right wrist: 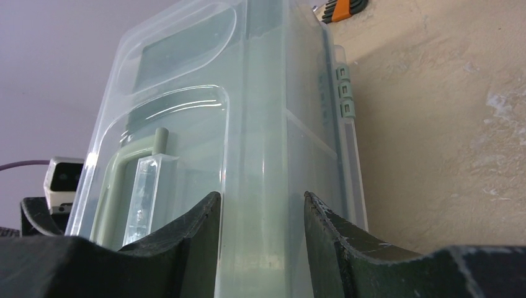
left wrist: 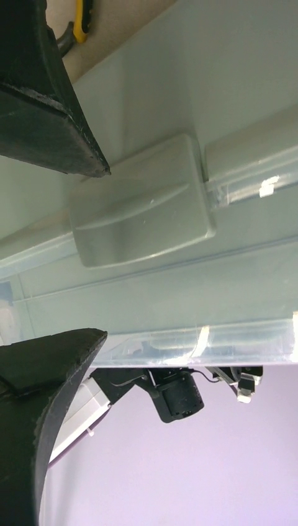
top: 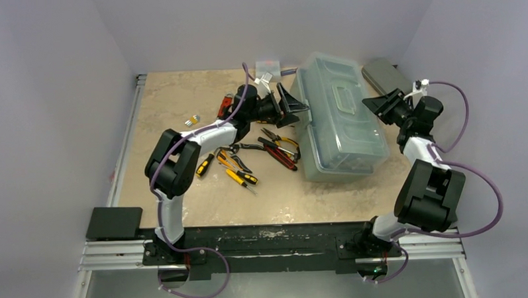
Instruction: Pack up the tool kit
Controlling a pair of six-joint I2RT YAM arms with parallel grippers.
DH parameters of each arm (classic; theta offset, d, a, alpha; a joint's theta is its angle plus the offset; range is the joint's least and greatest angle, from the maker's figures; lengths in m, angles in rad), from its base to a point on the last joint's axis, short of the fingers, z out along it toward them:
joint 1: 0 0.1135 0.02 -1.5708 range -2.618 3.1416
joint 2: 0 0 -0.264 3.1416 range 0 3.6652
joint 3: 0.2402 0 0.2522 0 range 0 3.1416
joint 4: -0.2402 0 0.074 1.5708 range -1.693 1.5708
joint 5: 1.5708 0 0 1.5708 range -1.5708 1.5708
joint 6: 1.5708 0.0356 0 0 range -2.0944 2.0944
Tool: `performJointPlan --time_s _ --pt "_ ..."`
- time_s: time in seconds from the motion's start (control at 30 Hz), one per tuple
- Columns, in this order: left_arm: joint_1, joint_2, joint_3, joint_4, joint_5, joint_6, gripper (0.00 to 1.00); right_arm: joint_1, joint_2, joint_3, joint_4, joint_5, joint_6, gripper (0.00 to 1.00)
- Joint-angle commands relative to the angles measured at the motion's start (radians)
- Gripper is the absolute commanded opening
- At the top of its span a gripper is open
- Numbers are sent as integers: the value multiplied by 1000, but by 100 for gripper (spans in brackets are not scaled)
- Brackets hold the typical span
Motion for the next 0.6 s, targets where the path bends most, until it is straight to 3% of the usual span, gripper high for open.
performJointPlan --time_s 0.0,0.27,0.47,0.57 --pt "11 -28 -53 100 -32 -23 89 19 86 -40 -235 -67 -23 7" --pt "11 141 -7 426 8 -229 84 18 101 -12 -233 -98 -17 7" --pt "-4 210 38 501 -4 -301 79 19 115 -6 -216 -115 -2 6" --pt "-9 249 43 618 -24 -359 74 19 119 -2 -217 -116 -2 7"
